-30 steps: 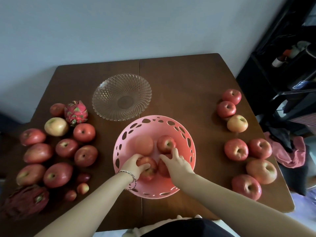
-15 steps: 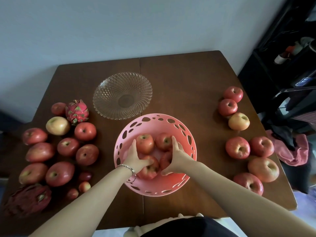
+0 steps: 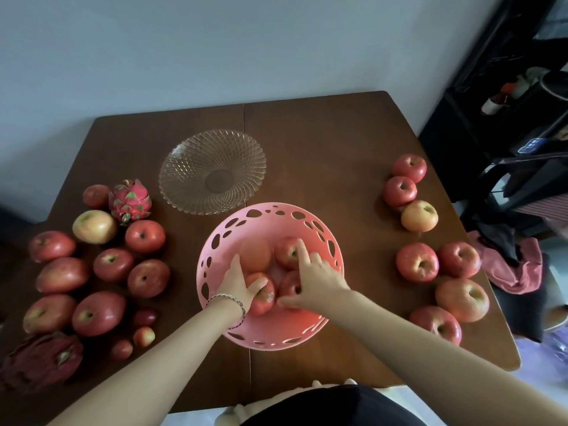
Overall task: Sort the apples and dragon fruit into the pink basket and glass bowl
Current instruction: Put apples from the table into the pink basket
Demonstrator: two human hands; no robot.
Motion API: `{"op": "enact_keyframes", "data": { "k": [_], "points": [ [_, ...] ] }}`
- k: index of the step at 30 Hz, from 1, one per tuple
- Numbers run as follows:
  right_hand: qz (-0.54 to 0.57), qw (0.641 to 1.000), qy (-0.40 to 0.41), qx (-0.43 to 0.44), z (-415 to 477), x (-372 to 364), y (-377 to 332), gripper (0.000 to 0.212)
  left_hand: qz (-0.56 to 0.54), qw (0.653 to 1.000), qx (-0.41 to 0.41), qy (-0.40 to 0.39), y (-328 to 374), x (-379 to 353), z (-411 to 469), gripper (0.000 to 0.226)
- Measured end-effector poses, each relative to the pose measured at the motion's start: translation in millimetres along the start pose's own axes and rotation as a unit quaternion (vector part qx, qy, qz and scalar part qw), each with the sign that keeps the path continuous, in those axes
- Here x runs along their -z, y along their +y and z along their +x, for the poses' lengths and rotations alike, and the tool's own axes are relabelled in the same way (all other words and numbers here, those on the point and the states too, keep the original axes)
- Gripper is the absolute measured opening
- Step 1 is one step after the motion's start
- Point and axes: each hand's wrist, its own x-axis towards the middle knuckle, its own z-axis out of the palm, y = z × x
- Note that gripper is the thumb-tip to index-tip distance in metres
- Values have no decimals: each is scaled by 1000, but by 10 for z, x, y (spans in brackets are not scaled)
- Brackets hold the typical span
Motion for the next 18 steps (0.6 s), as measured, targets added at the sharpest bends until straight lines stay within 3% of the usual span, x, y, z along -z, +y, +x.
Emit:
{"op": "enact_keyframes", "data": {
  "k": [3, 5, 6, 9, 11, 13, 18],
  "points": [
    [51, 983, 172, 45, -98, 405, 236, 72, 40, 999, -3, 2, -4, 17, -37, 83],
    [59, 962, 267, 6, -108, 603, 566, 54, 44, 999, -7, -11, -18, 12, -62, 83],
    [31, 963, 264, -42, -96, 655, 767, 55, 50, 999, -10, -13, -16, 5, -76, 82],
    [-121, 966, 105, -202, -42, 601, 1234, 71, 86, 996, -6, -1, 6, -10, -110, 81],
    [-217, 950, 65, -214, -1, 445, 1416, 71, 139, 990, -18, 24, 77, -13, -170, 80],
    [-265, 939, 77, -204, 32, 339, 1511, 65, 161, 983, -69, 51, 171, -20, -238, 79],
    [-183, 956, 78, -213, -26, 455, 1512, 71, 93, 975, -196, 55, 449, -29, -420, 70]
  ]
}}
